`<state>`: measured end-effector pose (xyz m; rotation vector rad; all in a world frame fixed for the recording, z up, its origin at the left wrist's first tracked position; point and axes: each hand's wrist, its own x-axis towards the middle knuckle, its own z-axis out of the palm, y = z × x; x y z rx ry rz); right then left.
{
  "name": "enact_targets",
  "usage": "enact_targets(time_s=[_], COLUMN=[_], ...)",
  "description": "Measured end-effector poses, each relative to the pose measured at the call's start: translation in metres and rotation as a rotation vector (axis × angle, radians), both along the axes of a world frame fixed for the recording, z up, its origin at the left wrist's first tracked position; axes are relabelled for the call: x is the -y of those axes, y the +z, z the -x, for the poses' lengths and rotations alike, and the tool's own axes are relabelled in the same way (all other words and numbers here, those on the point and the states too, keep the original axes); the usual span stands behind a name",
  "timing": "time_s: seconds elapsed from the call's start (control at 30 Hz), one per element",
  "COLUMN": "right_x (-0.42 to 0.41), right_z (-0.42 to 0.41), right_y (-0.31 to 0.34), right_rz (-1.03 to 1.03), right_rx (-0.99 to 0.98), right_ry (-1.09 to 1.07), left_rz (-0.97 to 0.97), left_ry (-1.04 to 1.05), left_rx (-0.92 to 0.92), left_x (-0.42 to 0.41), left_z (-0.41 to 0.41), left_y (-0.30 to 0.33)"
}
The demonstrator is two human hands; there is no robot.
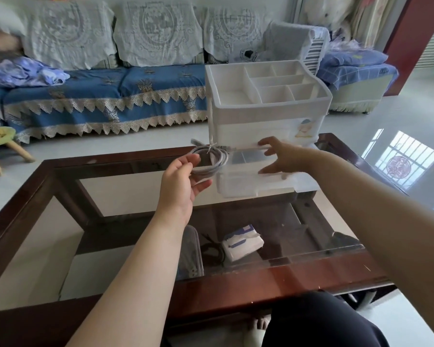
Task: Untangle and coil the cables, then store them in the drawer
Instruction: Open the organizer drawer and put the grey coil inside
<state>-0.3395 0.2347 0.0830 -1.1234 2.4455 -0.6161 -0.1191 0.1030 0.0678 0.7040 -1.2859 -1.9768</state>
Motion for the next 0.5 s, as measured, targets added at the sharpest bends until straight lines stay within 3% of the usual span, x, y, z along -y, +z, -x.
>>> enact_targets(time_s=[0.13, 0.23, 0.3, 0.4, 0.5], right_x=[-0.007, -0.015, -0.018, -0.014, -0.019], right_z=[-0.008, -0.03, -0.055, -0.074, -0.074], right_y=[-0.002, 0.0, 0.003, -0.008, -0.015], right_rz=[0.011, 0.433, 0.688, 0.556, 0.454], right_rx=[-0.126, -0.482, -0.7, -0.889, -0.772], right_ry=[-0.029, -0.177, -0.026, 0.324, 0.35], left_rz=[0.058, 0.125, 0.114, 0.027, -0.055], left_ry=[-0.041, -0.052, -0.081, -0.125, -0.127], left_rx=[-0.003, 0.083, 0.121, 0.123, 0.116], left_x=[-0.011, -0.018, -0.024, -0.031, -0.038], left_z=[0.009, 0.019, 0.025, 0.033, 0.039], left_y=[-0.002, -0.001, 0.0, 0.001, 0.003])
